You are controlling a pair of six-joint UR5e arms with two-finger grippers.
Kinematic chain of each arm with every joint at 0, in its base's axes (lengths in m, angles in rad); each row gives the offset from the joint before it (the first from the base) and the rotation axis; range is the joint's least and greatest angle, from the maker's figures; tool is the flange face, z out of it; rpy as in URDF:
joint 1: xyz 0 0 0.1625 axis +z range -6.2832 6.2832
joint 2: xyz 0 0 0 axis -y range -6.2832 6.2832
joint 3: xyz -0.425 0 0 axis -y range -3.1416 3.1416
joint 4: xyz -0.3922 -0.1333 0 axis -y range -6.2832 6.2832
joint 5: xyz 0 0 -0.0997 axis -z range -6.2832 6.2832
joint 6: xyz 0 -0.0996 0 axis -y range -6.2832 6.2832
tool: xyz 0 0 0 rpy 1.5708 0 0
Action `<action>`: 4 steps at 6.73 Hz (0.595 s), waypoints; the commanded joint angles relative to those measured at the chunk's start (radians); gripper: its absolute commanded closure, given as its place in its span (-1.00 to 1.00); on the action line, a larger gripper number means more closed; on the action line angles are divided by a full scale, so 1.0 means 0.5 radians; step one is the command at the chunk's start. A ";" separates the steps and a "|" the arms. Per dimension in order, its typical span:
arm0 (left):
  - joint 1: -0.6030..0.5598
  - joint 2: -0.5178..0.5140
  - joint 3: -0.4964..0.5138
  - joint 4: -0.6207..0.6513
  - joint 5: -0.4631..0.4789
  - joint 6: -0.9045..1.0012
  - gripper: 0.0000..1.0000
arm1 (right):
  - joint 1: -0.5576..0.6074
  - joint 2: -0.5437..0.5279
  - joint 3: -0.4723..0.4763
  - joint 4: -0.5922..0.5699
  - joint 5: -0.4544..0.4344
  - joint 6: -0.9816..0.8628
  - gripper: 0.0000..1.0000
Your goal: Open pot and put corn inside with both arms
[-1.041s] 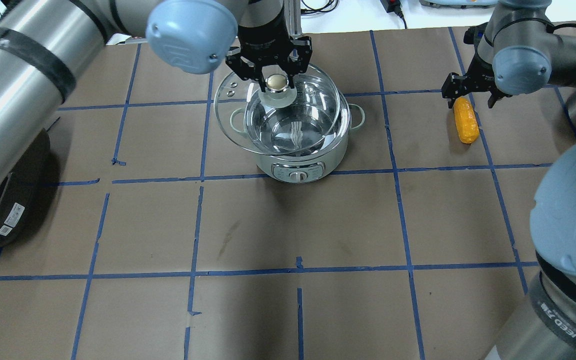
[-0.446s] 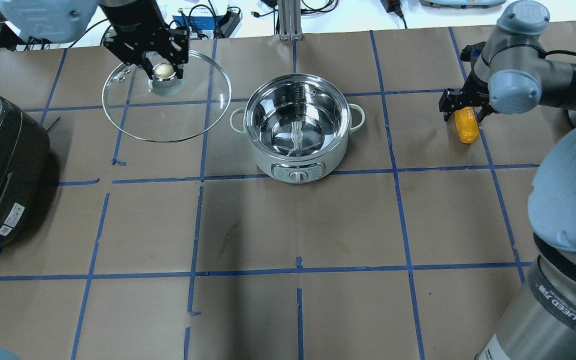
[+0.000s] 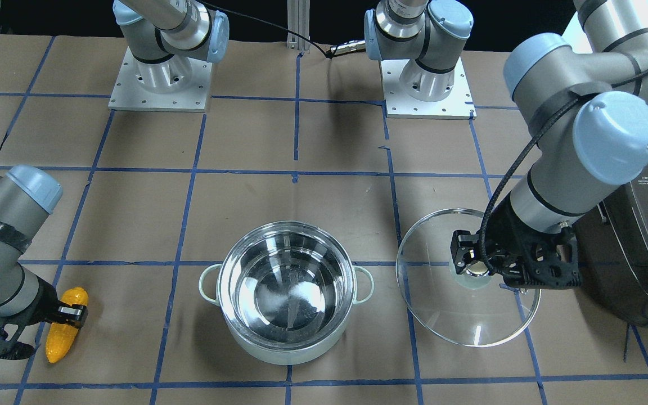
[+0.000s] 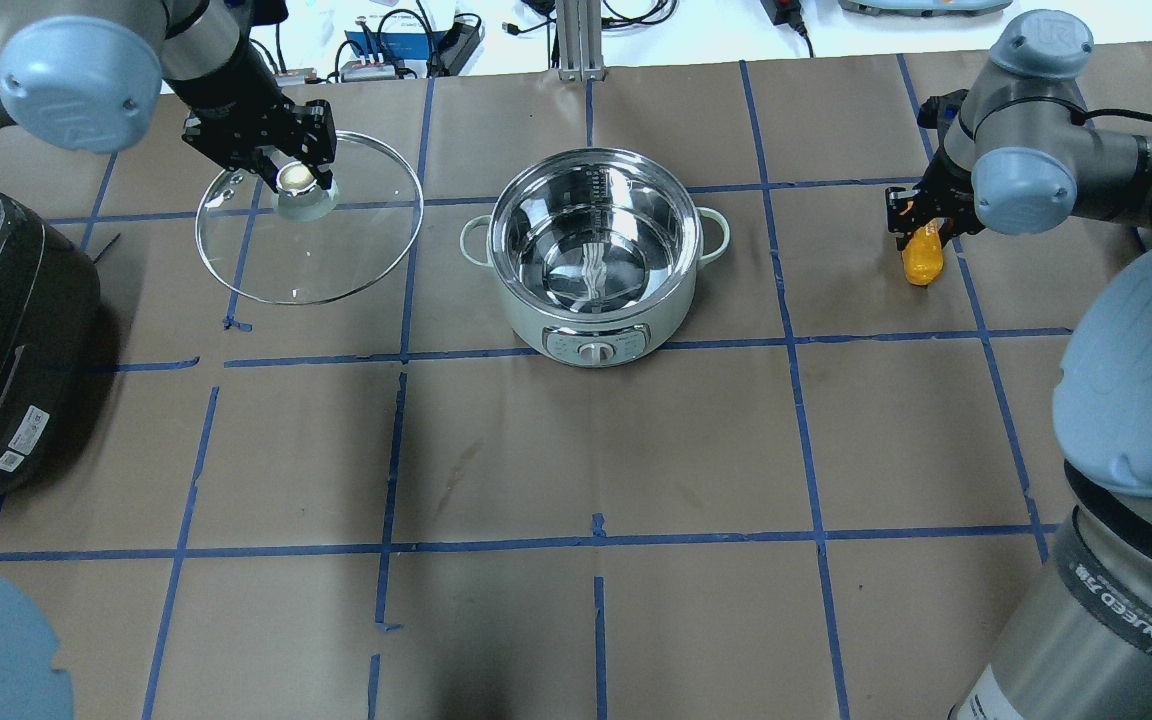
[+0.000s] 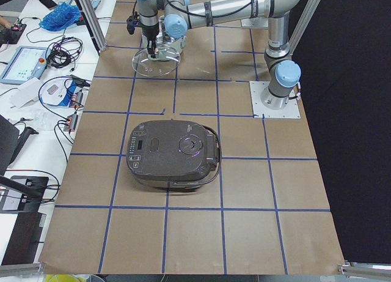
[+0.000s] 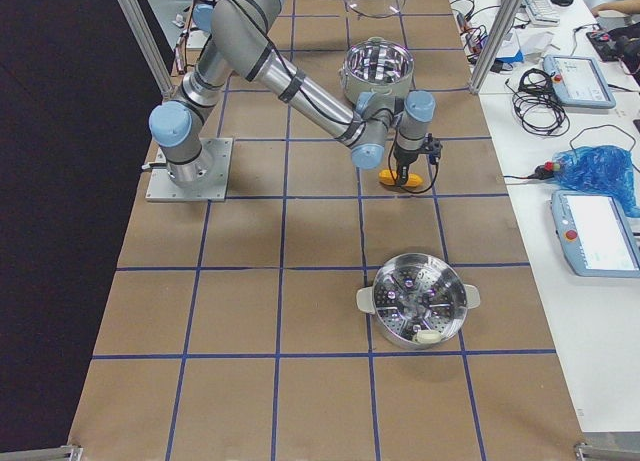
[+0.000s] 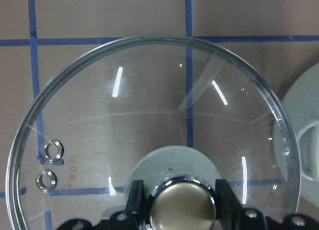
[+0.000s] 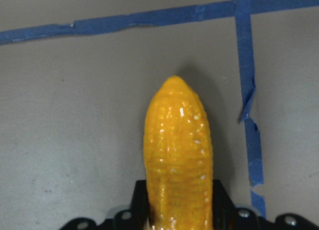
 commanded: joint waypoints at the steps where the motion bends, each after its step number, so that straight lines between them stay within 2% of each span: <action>1: 0.011 -0.134 -0.095 0.252 0.000 0.060 0.99 | 0.003 -0.023 -0.037 0.019 0.000 0.007 0.89; 2: 0.023 -0.183 -0.074 0.292 0.003 0.072 0.99 | 0.045 -0.157 -0.098 0.047 0.006 0.016 0.88; 3: 0.032 -0.226 -0.071 0.359 0.003 0.078 0.98 | 0.255 -0.298 -0.153 0.238 0.006 0.074 0.88; 4: 0.057 -0.254 -0.074 0.399 0.006 0.115 0.98 | 0.537 -0.369 -0.232 0.295 -0.024 0.233 0.87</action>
